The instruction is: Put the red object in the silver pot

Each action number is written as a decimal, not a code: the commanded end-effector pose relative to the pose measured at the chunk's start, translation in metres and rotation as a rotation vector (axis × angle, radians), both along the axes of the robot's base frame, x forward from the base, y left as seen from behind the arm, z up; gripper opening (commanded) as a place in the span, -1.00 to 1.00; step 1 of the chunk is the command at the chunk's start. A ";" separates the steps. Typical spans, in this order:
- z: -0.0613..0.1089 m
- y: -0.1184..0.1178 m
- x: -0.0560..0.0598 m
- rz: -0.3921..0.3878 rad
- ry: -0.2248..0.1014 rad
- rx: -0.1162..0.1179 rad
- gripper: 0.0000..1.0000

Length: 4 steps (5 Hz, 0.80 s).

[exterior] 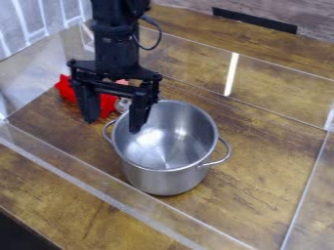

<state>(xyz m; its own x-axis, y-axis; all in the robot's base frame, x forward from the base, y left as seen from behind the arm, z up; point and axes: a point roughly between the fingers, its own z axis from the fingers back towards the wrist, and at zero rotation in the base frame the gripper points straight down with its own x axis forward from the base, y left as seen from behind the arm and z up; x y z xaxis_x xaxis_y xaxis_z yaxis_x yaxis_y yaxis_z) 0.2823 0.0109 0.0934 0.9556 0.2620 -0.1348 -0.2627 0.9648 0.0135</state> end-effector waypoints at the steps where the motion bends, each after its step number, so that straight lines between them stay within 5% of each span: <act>1: 0.008 0.019 0.001 0.185 -0.049 0.002 1.00; 2: 0.011 0.048 0.003 0.433 -0.095 -0.023 1.00; 4: -0.004 0.084 0.018 0.884 -0.133 -0.132 1.00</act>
